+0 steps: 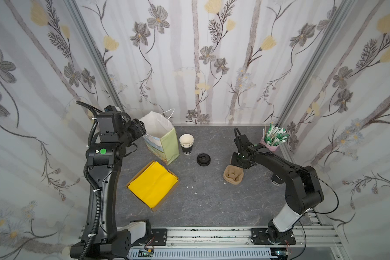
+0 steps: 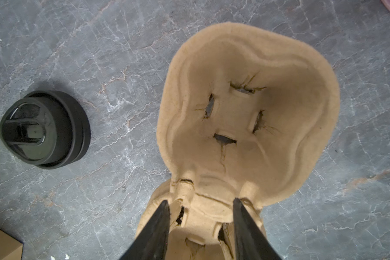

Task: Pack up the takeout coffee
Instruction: 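Close the right gripper on the carrier rim and lift it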

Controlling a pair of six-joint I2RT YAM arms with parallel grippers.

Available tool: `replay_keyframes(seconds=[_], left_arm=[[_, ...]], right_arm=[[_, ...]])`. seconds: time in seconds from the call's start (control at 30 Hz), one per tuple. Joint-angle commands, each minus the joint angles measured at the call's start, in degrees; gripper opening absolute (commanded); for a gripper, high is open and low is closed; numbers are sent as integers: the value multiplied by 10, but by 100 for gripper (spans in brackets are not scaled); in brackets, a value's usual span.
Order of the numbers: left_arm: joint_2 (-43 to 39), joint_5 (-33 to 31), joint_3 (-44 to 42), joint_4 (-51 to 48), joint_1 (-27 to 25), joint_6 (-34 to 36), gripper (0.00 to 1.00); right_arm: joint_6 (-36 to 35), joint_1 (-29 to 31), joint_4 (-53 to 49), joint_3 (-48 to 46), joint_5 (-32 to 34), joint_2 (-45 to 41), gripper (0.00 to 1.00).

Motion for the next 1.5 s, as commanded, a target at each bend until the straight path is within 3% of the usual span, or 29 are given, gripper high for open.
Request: replay_keyframes(seconds=[0.0,0.87,1.03,1.1,1.13,1.47], left_arm=[[6,15,8,23,1,3,61],[9,21,-15,48,1,0,61],[8,19,-15,50,1,1,61],[7,17,-16,50,1,2,61],[7,16,-16,50,1,4,61],[3,11,-19,53,1,2,62]], right_arm=[[17,-1,5,3,15,8,46],[18,0,-9,17,33,37,43],[15,-2,-9,20,31,39,41],[12,-3,-10,21,28,39,26],[10,-3,-10,21,27,39,25],[-6,-6,-26,30,34,32,25]])
